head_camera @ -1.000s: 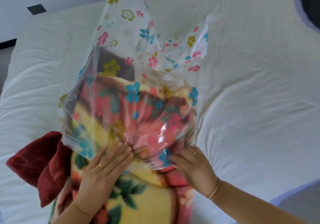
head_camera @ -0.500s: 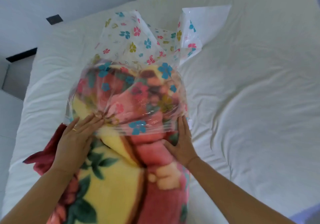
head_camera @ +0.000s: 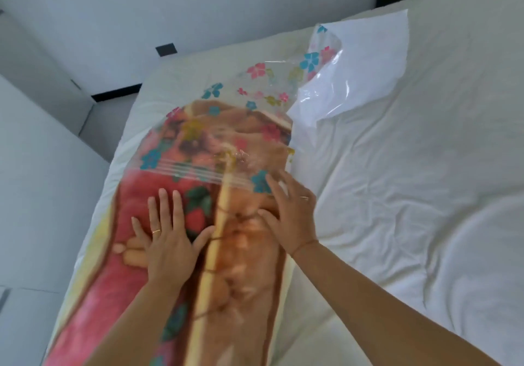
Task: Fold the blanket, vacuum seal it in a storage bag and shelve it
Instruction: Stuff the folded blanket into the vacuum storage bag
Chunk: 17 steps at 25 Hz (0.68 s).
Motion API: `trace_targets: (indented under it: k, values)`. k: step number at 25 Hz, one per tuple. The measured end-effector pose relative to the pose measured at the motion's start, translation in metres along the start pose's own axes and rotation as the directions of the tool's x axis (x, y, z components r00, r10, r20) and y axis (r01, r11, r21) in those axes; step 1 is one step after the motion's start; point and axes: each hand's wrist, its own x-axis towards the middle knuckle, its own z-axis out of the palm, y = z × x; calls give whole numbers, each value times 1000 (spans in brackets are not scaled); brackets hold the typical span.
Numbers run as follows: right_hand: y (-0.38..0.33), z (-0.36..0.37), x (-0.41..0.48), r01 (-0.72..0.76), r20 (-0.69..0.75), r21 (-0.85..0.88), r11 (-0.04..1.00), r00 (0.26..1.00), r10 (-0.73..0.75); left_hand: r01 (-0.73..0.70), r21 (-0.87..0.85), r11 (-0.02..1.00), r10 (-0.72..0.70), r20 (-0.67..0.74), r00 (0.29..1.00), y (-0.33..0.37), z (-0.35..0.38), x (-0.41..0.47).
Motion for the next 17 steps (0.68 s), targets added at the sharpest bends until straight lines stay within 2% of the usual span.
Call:
trace_targets:
  k: [2,6,10,13,17]
  values:
    - [10,10,7,-23,-105,-127,992,994,9,-2,3,1000,2,-17,1000,-11,16,8]
    - [12,25,23,83,-201,-30,996,976,-87,-90,12,996,91,-172,981,-2,27,17]
    - [20,32,16,182,-183,-114,977,962,-201,-93,-23,995,86,-208,974,1,32,21]
    - [14,27,2,194,-183,-38,980,963,-198,-90,-40,995,80,-220,972,-2,37,24]
    - [1,14,-64,263,-104,48,964,961,-257,-110,-67,992,90,-254,963,-9,40,22]
